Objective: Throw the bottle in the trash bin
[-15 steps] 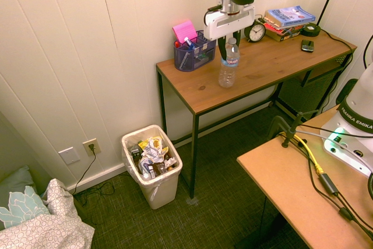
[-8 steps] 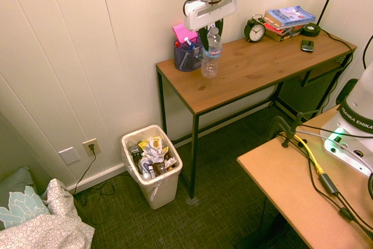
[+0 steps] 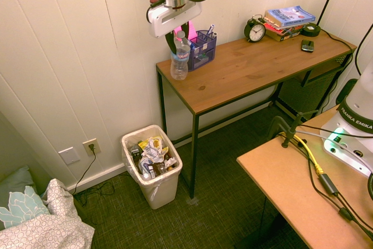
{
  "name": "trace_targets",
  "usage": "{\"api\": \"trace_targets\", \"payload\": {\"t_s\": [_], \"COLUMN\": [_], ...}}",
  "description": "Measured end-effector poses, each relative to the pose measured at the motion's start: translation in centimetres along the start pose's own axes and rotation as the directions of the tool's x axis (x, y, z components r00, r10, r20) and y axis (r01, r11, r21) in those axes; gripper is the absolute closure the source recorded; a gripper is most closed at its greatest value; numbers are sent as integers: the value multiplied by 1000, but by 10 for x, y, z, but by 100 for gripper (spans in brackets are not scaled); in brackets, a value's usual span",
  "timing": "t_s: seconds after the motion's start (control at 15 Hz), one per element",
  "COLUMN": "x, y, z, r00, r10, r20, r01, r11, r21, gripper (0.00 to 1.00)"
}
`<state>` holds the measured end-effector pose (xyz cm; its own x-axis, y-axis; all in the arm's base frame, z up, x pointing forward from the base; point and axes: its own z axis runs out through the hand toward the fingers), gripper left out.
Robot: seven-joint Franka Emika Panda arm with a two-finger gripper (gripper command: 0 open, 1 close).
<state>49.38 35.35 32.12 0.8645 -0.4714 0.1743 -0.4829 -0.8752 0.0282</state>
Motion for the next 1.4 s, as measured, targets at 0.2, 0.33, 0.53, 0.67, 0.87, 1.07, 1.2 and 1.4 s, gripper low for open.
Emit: {"api": "trace_targets", "payload": {"t_s": [0.2, 0.33, 0.53, 0.67, 0.87, 1.07, 1.2, 1.4], "x": [-14, -20, -29, -30, -36, -41, -37, -30], "y": [-39, -57, -75, -80, -86, -92, -94, -96], "z": [14, 43, 76, 91, 115, 125, 124, 118], "r00": [999, 998, 993, 984, 968, 964, 960, 958], "r10": [-44, -60, -102, -128, -161, -166, -170, -174], "r20": [-16, 5, 62, 125, 191, 210, 222, 229], "r01": [44, 60, 104, 131, 166, 173, 179, 183], "r11": [999, 998, 994, 991, 986, 985, 984, 983], "r21": [-4, -24, -28, -17, -8, -16, -23, -20], "gripper": [100, 100, 100, 100, 100, 0, 0, 0]}}
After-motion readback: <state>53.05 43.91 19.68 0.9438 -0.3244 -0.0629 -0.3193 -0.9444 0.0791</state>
